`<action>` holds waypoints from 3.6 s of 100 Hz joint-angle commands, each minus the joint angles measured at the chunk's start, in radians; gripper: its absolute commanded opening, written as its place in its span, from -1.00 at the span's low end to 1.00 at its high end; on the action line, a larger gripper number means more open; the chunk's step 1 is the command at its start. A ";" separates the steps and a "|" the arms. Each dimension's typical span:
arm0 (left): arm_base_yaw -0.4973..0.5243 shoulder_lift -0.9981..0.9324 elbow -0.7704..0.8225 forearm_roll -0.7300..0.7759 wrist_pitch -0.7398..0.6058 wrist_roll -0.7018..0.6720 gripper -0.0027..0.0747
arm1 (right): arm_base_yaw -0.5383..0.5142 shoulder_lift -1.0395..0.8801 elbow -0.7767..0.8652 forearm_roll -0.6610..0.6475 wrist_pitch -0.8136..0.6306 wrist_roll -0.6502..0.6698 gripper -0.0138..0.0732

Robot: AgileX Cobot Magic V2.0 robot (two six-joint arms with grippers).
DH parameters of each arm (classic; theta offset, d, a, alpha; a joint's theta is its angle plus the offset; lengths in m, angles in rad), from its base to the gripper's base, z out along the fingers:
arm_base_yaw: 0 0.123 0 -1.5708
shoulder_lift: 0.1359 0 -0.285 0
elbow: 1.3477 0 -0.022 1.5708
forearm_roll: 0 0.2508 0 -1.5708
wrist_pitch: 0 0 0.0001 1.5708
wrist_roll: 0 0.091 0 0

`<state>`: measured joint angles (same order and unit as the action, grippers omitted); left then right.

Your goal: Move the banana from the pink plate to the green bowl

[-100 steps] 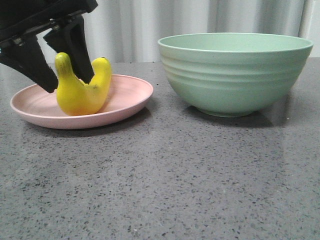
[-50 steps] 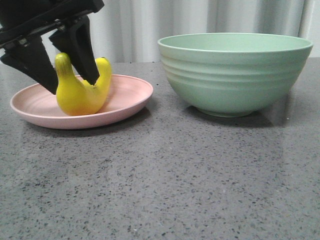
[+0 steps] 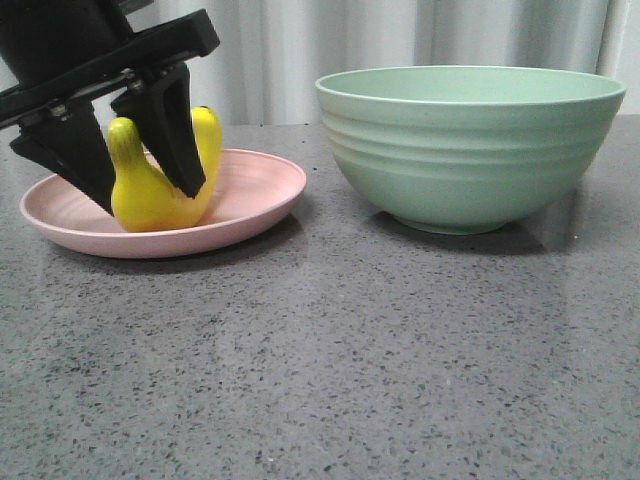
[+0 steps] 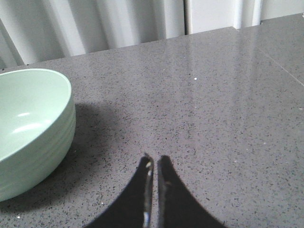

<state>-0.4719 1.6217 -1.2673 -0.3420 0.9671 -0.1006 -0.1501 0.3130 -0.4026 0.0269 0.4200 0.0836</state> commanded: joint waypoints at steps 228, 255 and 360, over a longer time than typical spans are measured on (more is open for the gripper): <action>-0.305 -0.120 -0.432 0.034 0.307 0.262 -0.98 | 0.550 0.998 -1.109 0.100 0.423 -0.084 0.17; -0.303 -0.120 -0.432 0.050 0.243 0.220 -0.98 | 0.382 0.998 -1.095 0.309 0.456 0.155 0.17; -0.302 -0.066 -0.432 0.095 0.174 0.149 -0.98 | 0.457 1.007 -0.932 0.434 0.221 0.155 -0.62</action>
<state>-0.7688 1.5963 -1.6680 -0.1955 1.1743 0.0494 0.3107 1.3391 -1.3113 0.4544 0.7461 0.2441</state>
